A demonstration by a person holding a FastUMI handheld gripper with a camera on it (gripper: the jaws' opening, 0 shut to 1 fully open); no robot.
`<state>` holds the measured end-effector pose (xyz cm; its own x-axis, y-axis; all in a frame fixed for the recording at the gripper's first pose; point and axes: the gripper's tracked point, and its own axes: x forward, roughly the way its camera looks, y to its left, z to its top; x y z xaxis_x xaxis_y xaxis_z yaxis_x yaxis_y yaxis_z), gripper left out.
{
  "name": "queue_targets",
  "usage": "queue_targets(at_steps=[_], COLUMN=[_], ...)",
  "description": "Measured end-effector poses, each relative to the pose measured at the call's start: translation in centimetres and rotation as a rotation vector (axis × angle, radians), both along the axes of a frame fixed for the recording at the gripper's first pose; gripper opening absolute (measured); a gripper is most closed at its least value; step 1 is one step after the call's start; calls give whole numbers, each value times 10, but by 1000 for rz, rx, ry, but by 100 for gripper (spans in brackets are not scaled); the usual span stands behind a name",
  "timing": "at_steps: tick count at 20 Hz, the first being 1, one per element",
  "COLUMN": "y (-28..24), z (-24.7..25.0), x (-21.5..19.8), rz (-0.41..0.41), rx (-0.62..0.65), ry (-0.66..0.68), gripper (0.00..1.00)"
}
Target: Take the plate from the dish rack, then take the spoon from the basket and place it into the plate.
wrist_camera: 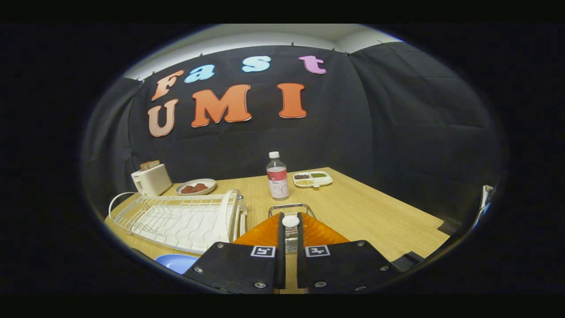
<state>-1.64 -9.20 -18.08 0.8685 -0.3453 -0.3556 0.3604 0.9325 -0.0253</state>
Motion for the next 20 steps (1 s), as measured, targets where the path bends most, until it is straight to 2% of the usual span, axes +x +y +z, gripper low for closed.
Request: queue_targets(at_steps=[10,15,20], y=[16,45,75], z=[85,108,104], x=[-29,-42,-58], rz=[53,144,244], rx=[-37,-16,51], ry=[-109,-135,-125], gripper=[10,10,10])
